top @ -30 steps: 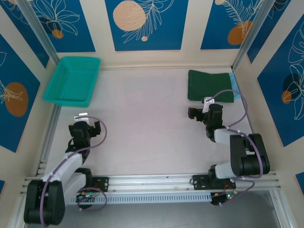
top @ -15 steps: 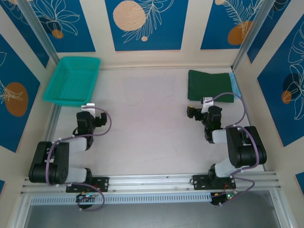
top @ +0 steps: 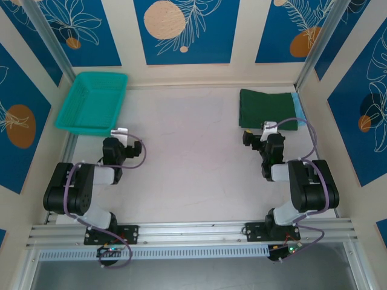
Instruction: Fold and stack the t-shirts
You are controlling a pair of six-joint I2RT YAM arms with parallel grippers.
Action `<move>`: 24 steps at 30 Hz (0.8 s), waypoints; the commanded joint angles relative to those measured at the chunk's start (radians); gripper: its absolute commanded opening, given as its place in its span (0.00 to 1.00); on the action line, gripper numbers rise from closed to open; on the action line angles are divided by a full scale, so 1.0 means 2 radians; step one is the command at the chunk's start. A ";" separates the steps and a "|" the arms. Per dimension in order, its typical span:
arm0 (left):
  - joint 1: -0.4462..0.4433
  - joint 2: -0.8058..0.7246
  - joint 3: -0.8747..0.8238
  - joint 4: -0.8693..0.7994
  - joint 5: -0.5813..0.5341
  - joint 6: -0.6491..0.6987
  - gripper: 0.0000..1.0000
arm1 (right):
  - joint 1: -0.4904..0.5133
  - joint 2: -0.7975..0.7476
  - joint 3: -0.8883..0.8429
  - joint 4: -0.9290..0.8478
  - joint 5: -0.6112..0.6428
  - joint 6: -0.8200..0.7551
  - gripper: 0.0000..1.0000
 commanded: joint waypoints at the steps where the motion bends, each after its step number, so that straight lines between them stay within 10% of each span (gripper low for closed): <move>1: 0.005 0.001 0.007 0.006 0.018 0.002 1.00 | 0.002 0.000 0.003 -0.015 -0.002 0.009 1.00; 24: 0.003 -0.003 0.001 0.014 0.018 0.004 1.00 | -0.009 0.000 0.005 -0.018 -0.024 0.014 1.00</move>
